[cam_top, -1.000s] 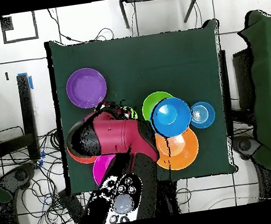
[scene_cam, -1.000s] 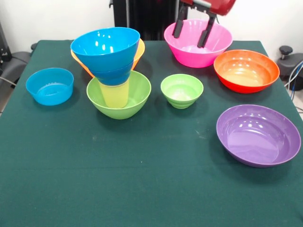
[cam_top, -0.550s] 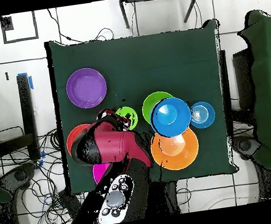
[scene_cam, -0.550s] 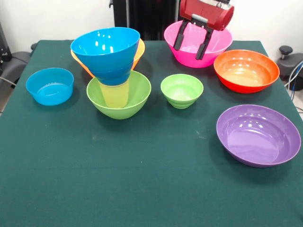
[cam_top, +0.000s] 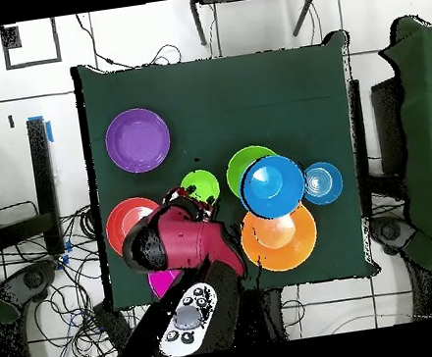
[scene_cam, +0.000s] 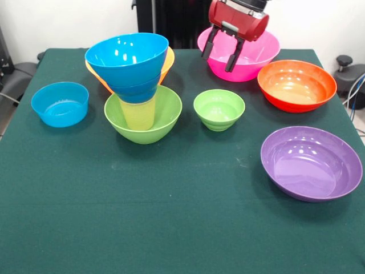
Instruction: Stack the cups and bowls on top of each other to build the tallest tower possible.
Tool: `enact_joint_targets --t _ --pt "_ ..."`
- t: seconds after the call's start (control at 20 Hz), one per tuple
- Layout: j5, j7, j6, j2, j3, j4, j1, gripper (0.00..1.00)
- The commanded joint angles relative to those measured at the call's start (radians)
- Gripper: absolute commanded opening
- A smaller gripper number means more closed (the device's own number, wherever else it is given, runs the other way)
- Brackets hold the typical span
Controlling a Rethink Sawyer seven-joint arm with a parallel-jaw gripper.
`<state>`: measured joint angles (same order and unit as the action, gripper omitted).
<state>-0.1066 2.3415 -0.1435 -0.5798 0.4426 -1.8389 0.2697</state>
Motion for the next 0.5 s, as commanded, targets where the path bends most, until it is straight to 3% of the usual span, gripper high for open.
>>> enact_joint_targets --t 0.05,0.35,0.45,0.5 --pt "-0.044 0.173 0.004 0.013 -0.087 -0.053 -0.011 1.00" --pt "-0.055 0.170 0.023 0.012 -0.101 -0.049 -0.014 1.00" --pt "-0.045 0.150 0.017 -0.020 -0.107 -0.046 -0.016 1.00" --pt "-0.032 0.129 0.026 -0.044 -0.148 -0.058 -0.049 1.00"
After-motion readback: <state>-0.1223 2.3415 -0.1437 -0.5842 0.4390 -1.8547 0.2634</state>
